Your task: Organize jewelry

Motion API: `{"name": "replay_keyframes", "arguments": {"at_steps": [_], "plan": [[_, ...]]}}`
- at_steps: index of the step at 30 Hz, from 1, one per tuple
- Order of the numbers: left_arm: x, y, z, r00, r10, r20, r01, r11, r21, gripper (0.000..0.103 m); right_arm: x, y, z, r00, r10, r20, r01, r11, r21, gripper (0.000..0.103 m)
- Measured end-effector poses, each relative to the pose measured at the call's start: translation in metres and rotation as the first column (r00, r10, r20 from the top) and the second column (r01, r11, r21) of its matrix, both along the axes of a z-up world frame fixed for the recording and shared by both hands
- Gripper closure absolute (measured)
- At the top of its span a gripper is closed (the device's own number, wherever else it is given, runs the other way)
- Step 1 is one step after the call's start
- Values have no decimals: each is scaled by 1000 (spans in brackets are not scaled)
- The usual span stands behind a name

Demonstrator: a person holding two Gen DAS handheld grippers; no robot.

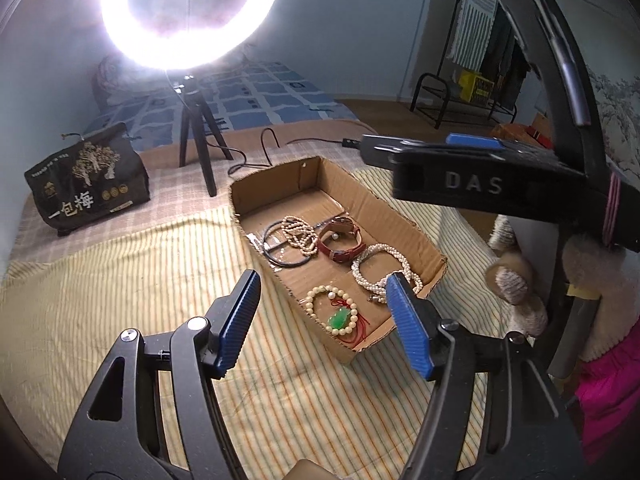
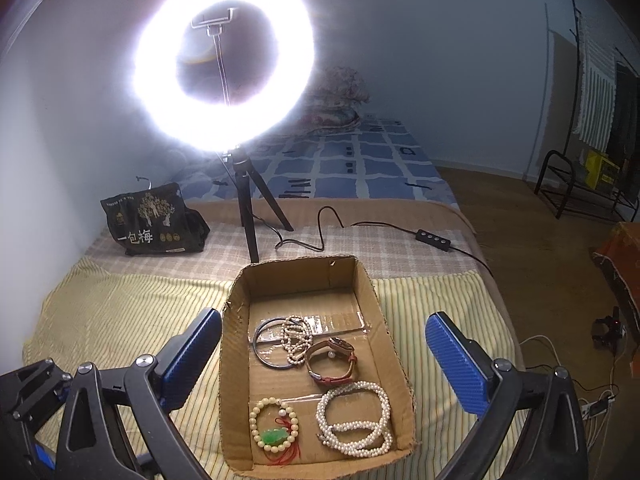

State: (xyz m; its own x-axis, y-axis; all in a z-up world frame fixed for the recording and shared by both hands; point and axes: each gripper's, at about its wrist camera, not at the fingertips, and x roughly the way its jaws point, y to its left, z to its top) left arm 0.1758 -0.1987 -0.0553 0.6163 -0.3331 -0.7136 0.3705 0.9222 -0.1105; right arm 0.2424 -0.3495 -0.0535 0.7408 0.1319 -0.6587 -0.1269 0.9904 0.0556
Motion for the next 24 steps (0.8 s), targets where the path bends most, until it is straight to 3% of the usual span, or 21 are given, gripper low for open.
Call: {"name": "replay_keyframes", "arguments": {"at_steps": [10,14,24], "plan": [[-23,34,21,997,30,71,-32,999,27,34,-39,9,26,998,-41,44,43,998,-47,0],[-31,50,27,994,50,96,-53,998,28,26,-58,14,36,997,-57,59,61,997,-52,0],[-59,74,47,983,75,167,-82,996,36,25,-100,26,49,993,-71,98,75,996,-43,0]]}}
